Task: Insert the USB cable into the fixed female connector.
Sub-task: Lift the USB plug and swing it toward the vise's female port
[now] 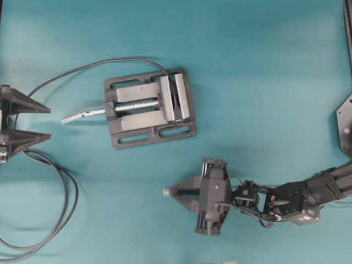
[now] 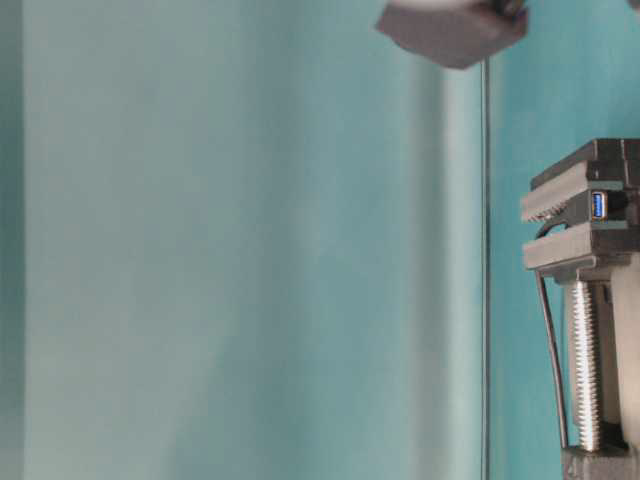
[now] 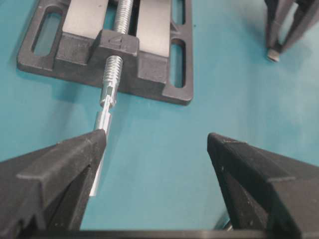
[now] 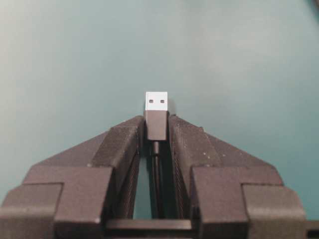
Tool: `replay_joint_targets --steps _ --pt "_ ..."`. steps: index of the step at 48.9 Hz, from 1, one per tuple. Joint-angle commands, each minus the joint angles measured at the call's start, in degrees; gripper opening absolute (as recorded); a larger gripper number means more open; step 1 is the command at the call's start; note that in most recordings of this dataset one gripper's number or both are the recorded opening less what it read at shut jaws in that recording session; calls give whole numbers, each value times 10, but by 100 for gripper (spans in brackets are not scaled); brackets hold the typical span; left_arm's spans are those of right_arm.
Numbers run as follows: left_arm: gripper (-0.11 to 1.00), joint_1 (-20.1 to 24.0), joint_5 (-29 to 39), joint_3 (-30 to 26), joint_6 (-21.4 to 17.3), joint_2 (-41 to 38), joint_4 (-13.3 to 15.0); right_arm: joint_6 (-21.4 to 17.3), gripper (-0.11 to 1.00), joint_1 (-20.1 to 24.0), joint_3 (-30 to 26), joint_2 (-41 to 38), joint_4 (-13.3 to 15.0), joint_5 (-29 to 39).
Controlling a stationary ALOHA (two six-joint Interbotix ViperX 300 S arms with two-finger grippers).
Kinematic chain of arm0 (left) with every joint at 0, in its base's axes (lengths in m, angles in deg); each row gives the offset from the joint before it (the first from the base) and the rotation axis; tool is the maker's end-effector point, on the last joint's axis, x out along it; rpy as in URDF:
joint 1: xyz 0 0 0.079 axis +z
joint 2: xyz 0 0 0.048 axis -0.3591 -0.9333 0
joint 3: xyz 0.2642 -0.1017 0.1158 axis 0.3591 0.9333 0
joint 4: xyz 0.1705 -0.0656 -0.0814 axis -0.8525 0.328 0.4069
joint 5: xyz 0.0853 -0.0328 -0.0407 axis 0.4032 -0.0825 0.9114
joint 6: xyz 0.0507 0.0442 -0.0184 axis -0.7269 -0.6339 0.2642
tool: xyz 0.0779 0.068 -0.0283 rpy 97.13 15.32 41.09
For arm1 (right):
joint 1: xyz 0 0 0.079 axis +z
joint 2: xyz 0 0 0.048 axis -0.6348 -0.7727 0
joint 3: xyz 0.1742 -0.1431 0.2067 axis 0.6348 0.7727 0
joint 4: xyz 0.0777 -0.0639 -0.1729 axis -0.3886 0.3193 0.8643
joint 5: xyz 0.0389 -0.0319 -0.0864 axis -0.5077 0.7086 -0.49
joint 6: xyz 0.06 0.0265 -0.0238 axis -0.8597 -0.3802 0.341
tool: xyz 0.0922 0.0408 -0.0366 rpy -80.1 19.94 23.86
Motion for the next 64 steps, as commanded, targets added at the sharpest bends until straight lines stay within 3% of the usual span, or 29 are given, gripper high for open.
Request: replay_joint_targets --steps 1,8,15,29,50,64 --pt "98 2 -3 -8 8 -4 -1 28 20 15 -23 8 -62 -38" --pt "98 2 -3 -8 8 -4 -1 76 20 30 -50 7 -163 -84" --pt "98 2 -3 -8 8 -4 -1 113 20 39 -81 -6 -243 -118" --pt "98 2 -3 -8 9 -4 -1 164 20 44 -149 -37 -344 -198" --pt "98 2 -3 -8 9 -4 -1 174 20 44 -200 -70 -461 -298" --pt "98 2 -3 -8 8 -4 -1 172 20 38 -232 -86 -481 -334"
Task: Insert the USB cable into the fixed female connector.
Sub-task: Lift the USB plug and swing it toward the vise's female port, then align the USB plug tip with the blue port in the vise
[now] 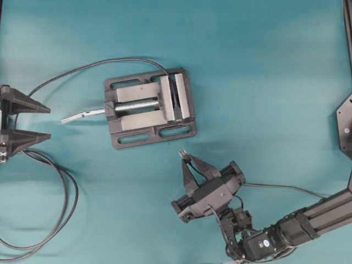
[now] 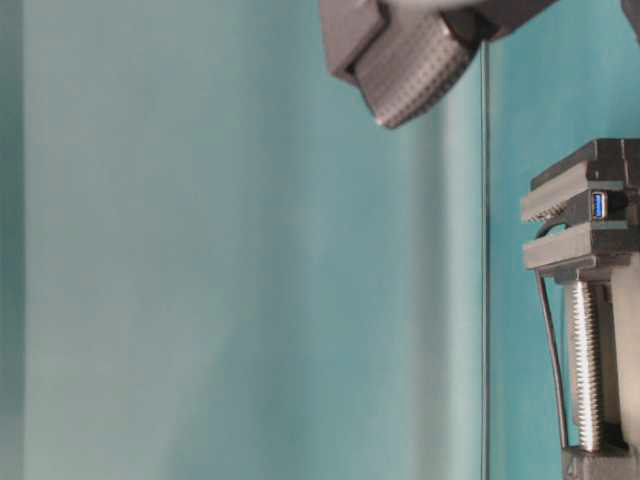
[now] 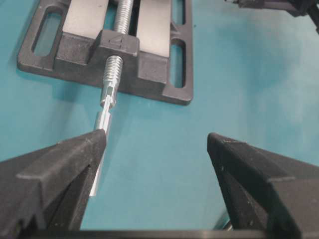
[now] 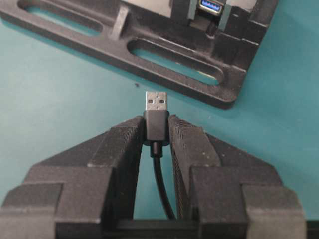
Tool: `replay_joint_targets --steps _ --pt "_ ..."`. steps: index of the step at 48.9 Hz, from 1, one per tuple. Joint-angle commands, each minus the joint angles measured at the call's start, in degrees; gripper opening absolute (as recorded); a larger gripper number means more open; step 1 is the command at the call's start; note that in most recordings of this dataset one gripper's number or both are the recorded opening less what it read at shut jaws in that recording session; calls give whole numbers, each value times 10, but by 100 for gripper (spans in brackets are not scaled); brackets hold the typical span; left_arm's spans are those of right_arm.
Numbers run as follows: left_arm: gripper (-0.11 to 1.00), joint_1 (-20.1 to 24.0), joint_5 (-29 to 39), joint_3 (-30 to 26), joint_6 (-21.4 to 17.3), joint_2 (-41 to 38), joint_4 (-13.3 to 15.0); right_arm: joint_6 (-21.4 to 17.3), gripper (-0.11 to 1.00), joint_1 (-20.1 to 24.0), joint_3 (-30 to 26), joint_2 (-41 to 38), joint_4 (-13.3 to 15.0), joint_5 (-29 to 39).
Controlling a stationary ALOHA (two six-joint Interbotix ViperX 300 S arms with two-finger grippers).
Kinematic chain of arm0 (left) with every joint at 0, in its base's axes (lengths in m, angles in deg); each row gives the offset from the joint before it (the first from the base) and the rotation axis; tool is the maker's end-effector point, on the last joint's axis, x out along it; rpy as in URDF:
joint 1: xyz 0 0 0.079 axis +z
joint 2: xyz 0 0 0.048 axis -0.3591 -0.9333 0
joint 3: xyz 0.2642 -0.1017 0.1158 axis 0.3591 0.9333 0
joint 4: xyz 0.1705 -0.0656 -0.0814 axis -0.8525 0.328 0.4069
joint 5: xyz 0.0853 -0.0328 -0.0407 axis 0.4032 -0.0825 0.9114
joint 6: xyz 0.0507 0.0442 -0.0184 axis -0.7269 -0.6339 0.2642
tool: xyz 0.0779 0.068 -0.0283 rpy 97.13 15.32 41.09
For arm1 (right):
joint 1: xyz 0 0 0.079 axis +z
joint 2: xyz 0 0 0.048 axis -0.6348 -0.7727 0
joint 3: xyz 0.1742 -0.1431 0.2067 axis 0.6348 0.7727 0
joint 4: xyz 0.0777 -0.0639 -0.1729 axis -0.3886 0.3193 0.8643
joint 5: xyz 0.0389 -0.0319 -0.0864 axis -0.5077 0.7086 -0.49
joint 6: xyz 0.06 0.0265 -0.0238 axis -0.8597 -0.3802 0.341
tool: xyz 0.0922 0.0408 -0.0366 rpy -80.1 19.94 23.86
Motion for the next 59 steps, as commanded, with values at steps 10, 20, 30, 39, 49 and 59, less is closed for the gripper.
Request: replay_joint_targets --steps 10,20,30,39,49,59 --pt "98 2 -3 -8 9 -4 -2 -2 20 -16 -36 -1 -11 -31" --pt "98 2 -3 -8 8 -4 -2 -4 20 -23 -43 -8 -18 -35" --pt "98 2 -3 -8 8 -4 -2 -12 20 -26 -43 -8 -24 -41" --pt "98 2 -3 -8 9 -4 -2 -17 20 -33 -54 -8 -42 -43" --pt "98 2 -3 -8 8 -4 -2 -17 20 -38 -65 -8 -50 -45" --pt "98 2 -3 -8 8 -4 -2 -18 20 -47 -69 -6 -50 -51"
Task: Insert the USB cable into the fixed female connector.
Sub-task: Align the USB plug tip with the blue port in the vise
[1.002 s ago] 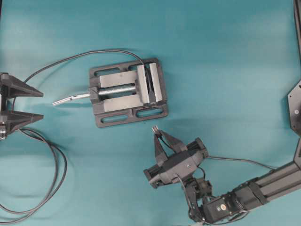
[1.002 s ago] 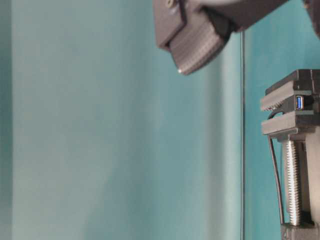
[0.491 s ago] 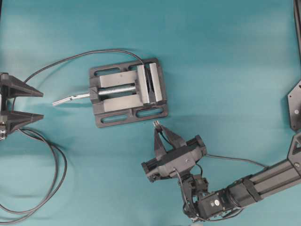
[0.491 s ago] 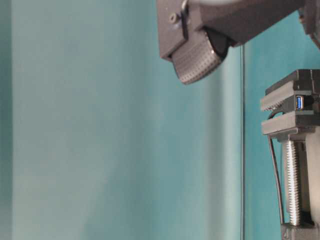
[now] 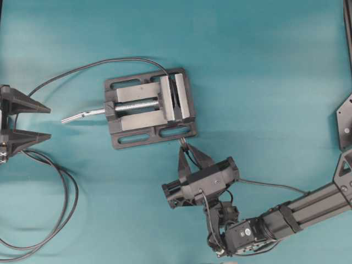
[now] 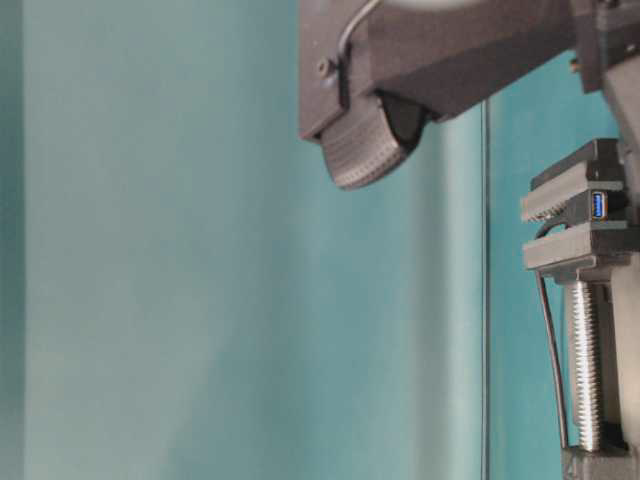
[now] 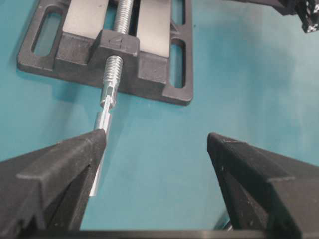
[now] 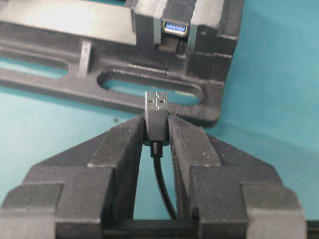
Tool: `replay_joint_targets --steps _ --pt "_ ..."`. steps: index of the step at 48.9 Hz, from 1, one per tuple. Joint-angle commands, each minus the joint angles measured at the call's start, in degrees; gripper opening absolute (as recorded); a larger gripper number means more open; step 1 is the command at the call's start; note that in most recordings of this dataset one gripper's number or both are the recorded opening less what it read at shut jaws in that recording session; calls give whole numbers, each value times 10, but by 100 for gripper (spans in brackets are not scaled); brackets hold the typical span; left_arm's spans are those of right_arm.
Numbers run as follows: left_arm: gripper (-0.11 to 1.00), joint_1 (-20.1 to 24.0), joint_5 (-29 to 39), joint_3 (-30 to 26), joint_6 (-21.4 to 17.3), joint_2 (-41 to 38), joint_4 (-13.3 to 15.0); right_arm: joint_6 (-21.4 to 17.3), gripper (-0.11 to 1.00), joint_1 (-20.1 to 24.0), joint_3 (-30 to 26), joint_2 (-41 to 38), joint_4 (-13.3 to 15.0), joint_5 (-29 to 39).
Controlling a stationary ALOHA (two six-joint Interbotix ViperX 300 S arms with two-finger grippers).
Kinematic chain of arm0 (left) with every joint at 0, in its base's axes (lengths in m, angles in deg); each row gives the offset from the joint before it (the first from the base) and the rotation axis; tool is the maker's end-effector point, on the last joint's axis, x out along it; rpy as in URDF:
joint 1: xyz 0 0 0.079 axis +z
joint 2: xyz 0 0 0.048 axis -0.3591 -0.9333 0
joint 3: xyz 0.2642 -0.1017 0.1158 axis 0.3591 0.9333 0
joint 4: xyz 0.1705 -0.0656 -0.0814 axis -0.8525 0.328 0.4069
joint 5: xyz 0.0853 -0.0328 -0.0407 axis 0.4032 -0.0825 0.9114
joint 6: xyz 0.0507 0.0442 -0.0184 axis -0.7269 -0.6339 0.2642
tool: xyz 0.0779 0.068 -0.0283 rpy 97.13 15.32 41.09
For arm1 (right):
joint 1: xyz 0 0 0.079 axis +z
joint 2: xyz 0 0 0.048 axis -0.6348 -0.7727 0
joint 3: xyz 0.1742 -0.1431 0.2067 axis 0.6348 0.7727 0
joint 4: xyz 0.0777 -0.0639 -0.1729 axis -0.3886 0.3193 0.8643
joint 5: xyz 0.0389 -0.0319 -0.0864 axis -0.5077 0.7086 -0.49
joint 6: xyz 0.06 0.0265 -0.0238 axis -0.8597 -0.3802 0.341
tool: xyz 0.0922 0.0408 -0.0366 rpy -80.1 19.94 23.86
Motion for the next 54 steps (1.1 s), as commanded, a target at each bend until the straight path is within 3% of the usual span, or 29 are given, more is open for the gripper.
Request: replay_joint_targets --steps 1,54 --pt "98 1 -3 -7 9 -5 -2 -1 20 -8 -13 14 0 -9" --pt "98 1 -3 -7 8 -5 -2 -1 20 -41 -25 17 0 -27"
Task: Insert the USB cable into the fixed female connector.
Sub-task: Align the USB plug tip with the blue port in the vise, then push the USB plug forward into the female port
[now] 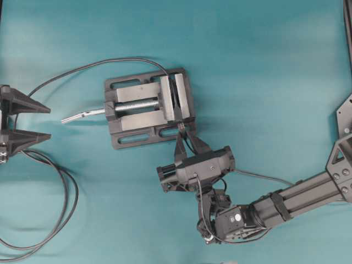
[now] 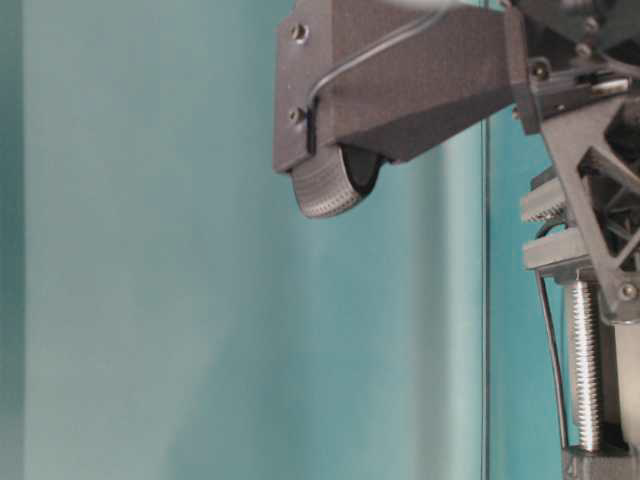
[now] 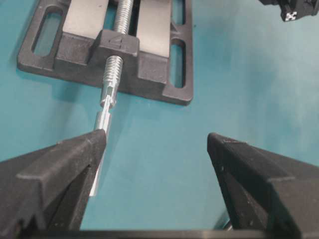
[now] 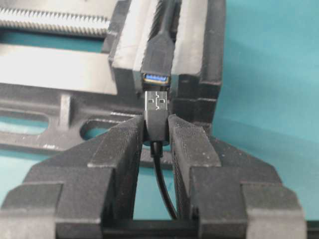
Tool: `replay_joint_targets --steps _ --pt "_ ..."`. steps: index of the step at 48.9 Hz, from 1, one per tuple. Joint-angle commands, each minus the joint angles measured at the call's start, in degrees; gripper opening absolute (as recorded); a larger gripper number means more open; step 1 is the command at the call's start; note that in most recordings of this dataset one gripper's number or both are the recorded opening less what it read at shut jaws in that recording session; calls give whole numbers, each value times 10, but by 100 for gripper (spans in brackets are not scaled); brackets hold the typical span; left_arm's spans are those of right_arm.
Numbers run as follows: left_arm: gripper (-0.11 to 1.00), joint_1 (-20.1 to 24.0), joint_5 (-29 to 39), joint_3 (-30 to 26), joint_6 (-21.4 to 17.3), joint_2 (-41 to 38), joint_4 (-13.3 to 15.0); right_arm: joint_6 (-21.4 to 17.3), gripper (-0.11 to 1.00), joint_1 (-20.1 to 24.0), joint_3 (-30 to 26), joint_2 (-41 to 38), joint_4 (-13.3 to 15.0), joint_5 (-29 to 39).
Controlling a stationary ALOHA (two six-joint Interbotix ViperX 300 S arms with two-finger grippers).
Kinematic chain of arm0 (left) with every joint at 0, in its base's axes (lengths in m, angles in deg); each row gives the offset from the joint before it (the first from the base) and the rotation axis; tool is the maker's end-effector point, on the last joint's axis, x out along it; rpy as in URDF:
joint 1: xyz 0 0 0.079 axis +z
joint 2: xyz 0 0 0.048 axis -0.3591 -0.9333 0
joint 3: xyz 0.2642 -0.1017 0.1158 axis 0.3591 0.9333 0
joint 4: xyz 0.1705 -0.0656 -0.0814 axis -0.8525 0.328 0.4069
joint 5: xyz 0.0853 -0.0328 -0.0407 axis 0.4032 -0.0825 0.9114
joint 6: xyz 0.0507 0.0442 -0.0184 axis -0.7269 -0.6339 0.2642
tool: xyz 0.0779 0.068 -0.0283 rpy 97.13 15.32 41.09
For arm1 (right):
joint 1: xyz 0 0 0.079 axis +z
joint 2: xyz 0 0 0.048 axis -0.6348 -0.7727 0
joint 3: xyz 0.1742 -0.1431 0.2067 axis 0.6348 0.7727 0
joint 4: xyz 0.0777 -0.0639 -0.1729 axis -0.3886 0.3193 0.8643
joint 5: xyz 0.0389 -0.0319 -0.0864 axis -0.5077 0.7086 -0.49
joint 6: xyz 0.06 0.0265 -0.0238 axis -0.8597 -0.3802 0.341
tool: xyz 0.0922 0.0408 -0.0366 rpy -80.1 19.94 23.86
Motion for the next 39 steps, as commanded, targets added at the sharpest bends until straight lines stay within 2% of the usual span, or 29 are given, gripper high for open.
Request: replay_joint_targets --steps 1,39 --pt "98 1 -3 -8 7 -4 -2 -1 20 -5 -12 17 1 -7" --pt "98 1 -3 -8 8 -4 -2 0 20 -16 -18 17 3 -4"
